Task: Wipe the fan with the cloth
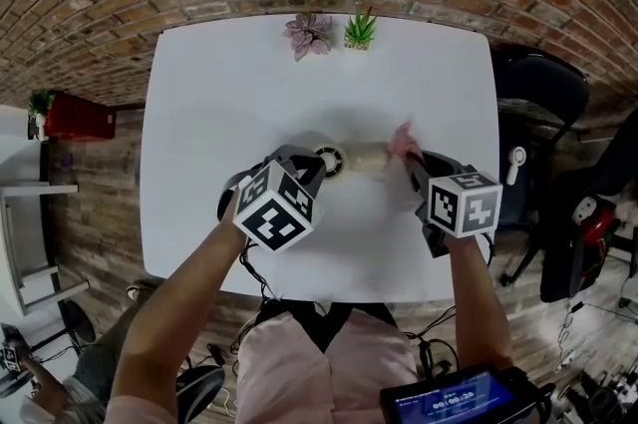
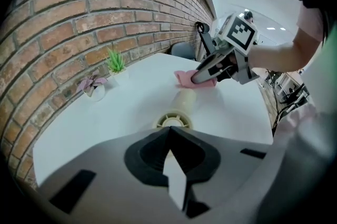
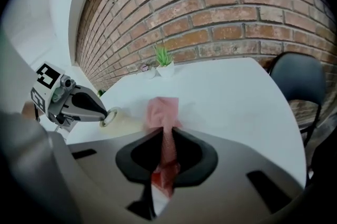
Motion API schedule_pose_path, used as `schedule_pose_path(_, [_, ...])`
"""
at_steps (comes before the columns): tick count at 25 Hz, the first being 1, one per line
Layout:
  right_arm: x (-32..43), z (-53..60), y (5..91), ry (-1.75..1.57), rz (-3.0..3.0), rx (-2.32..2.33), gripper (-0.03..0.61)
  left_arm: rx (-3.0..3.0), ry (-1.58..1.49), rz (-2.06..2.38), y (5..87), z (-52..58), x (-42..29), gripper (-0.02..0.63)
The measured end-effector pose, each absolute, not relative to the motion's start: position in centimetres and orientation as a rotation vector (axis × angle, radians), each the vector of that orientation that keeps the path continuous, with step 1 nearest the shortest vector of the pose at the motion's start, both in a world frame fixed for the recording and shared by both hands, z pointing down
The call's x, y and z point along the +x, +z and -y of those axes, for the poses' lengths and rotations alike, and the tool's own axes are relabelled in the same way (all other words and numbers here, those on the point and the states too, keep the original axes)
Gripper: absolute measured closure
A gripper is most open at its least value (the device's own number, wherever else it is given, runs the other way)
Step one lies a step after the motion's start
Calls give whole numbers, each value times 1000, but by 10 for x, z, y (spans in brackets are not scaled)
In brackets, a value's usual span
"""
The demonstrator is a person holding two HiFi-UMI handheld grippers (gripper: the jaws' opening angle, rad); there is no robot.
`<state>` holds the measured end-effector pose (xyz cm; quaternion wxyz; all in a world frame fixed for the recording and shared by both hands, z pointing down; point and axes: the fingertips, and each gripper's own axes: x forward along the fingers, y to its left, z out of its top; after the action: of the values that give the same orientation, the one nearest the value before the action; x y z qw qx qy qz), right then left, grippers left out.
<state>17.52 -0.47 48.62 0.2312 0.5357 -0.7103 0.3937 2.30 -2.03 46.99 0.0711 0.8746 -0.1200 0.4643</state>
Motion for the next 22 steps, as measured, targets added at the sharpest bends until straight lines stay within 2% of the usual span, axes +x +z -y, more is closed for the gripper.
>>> schedule_pose_path(13, [177, 13, 417, 940, 2112, 1579, 541, 2627, 1215, 615, 448, 12, 3, 603])
schedule_pose_path(22, [149, 11, 301, 667, 2342, 1633, 540, 2729, 595, 1032, 296, 26, -3, 603])
